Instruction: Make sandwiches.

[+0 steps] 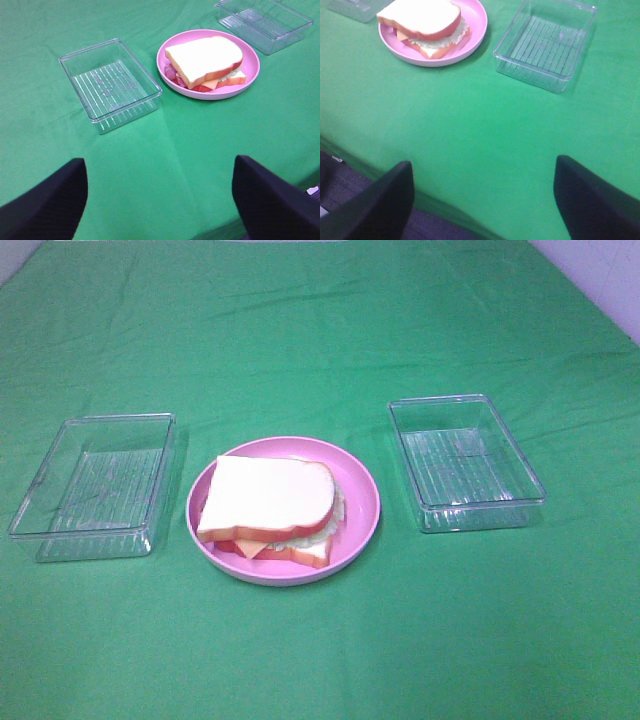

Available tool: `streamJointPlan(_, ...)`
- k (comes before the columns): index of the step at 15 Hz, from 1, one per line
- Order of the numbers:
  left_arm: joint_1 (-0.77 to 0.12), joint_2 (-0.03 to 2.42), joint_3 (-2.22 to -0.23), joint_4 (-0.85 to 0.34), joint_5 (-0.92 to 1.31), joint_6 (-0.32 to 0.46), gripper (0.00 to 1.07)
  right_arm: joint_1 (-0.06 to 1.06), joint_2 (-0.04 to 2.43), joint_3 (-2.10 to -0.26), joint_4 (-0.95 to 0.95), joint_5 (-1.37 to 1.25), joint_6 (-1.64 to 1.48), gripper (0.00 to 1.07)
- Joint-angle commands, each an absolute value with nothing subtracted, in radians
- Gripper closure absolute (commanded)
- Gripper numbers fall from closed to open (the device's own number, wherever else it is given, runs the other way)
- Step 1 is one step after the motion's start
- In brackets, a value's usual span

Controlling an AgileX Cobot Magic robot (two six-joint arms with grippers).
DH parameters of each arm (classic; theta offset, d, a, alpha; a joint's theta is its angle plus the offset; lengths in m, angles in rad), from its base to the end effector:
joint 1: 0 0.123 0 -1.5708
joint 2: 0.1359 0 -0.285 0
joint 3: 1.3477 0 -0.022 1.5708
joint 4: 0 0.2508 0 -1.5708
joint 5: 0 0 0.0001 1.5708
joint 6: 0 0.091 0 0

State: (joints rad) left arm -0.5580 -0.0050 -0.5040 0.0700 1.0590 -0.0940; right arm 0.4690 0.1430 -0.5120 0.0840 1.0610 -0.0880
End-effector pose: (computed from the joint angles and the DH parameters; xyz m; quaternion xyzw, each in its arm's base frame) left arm -0.0022 0.0079 0.2787 0.1940 0.8275 -0.1353 0.5093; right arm 0.0114 0.0132 0.2801 -0.2422 0.8510 0.1291 0.4477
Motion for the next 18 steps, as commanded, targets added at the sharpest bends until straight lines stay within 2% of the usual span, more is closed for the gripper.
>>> streamJointPlan(1, -0.562, -0.025, -0.503, 0.066, 1.049, -0.089, 0.31, 0.467, 0.097, -0.506, 0.074, 1.061, -0.106, 0.34)
streamJointPlan(12, -0.549, -0.025, -0.503, 0.065, 1.049, -0.084, 0.31, 0.451, 0.098, -0.506, 0.078, 1.061, -0.106, 0.34)
streamJointPlan(14, -0.491, -0.025, -0.503, 0.067, 1.047, -0.084, 0.31, 0.386, 0.098, -0.506, 0.084, 1.061, -0.106, 0.34)
streamJointPlan(18, -0.25, -0.025, -0.503, 0.068, 1.047, -0.084, 0.31, 0.118, 0.098, -0.506, 0.084, 1.061, -0.106, 0.34)
